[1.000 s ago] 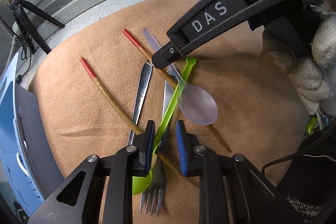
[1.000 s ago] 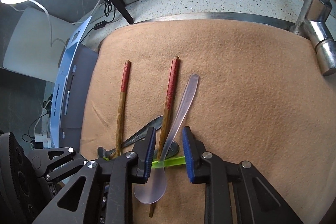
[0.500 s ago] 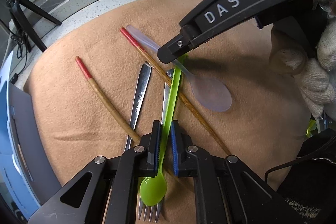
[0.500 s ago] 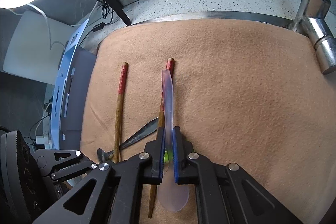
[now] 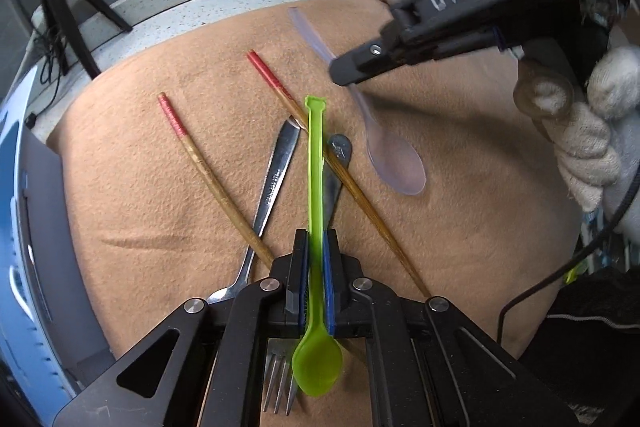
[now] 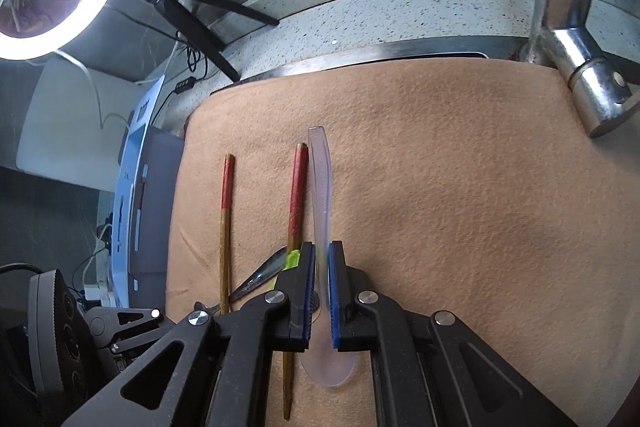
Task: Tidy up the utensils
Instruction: 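Close the left tool on the green plastic spoon while the right tool grasps the clear plastic spoon, then lift both spoons and carry them over the blue basket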
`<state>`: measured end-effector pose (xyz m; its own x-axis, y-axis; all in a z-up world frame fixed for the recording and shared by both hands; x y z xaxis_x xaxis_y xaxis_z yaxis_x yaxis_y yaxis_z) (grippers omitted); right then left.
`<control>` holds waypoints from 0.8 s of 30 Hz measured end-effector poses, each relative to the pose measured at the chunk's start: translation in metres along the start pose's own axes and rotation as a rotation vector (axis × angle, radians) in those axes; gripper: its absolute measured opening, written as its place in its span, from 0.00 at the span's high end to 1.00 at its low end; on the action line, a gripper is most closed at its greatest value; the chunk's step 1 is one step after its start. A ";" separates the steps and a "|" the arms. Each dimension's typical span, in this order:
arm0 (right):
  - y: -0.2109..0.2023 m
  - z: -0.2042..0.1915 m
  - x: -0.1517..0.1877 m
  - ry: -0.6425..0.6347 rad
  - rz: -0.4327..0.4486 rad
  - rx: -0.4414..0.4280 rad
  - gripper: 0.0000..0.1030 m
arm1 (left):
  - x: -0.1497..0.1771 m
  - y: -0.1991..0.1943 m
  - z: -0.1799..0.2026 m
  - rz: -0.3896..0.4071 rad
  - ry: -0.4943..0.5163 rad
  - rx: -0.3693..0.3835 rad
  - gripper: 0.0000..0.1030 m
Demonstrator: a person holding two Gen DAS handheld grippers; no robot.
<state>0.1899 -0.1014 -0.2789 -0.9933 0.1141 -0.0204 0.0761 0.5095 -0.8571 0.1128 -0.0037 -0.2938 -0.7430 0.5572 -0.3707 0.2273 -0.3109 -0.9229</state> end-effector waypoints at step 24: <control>-0.024 -0.014 0.005 -0.024 0.058 -0.052 0.94 | 0.019 -0.039 -0.019 0.110 -0.125 -0.031 0.95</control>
<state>0.1845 -0.1011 -0.2513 -0.9888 0.1243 -0.0824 0.1375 0.5466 -0.8261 0.1022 0.0338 -0.2668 -0.7846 0.4208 -0.4554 0.3291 -0.3398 -0.8810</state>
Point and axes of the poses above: each gripper's, at about its wrist camera, not at the fingertips, and y roughly the way its jaws point, z to its right, x to its underside, the point moved 6 cm from there along y, roughly the way its jaws point, and after that the axes turned 12 degrees about y, right-handed, at the moved point
